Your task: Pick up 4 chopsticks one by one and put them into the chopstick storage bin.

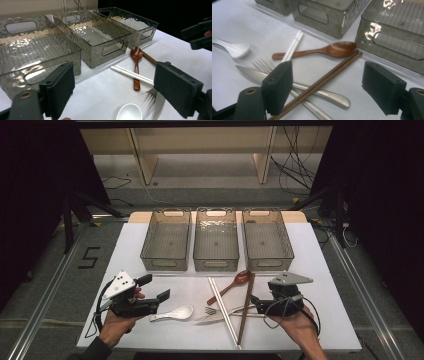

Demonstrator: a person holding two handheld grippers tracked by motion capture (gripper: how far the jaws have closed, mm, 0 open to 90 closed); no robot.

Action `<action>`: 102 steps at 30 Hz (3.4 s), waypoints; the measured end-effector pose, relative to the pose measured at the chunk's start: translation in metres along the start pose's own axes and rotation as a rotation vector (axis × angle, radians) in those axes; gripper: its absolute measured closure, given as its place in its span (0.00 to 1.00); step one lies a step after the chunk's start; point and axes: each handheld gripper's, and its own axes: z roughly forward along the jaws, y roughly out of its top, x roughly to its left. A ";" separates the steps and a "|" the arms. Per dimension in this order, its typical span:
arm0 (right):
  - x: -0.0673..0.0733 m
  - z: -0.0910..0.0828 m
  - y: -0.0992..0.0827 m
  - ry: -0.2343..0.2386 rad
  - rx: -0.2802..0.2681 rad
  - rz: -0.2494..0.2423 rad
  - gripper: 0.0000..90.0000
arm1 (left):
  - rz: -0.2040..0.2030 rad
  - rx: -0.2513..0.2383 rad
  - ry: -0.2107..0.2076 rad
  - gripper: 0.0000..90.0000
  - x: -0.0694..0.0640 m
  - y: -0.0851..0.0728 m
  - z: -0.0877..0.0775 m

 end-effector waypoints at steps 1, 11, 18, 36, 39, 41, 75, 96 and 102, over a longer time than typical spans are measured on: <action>-0.004 0.006 0.004 -0.023 0.038 -0.001 0.29 | 0.002 0.001 0.000 0.18 0.000 0.000 0.000; -0.006 0.036 0.007 -0.026 0.219 -0.021 0.36 | 0.001 0.004 0.000 0.18 0.000 0.000 0.000; -0.001 0.060 0.011 -0.042 0.308 -0.034 0.39 | 0.000 -0.002 -0.005 0.18 0.001 0.000 -0.001; -0.008 0.085 0.010 -0.050 0.407 -0.014 0.47 | 0.004 -0.009 -0.006 0.18 -0.001 0.002 -0.003; -0.009 0.085 0.009 -0.037 0.418 -0.006 0.49 | 0.010 -0.004 -0.009 0.18 -0.001 0.002 -0.003; -0.010 0.086 0.009 -0.033 0.424 0.000 0.52 | 0.009 -0.004 -0.008 0.18 -0.001 0.001 -0.003; -0.042 0.081 0.003 -0.057 0.490 0.094 0.94 | 0.015 -0.009 -0.006 0.18 -0.001 0.002 -0.004; -0.031 0.050 0.012 -0.051 0.443 -0.080 0.95 | 0.005 0.028 -0.006 0.18 0.000 0.001 -0.001; -0.011 0.044 0.023 0.015 0.386 -0.184 0.95 | 0.012 0.076 -0.024 0.18 -0.001 0.002 0.005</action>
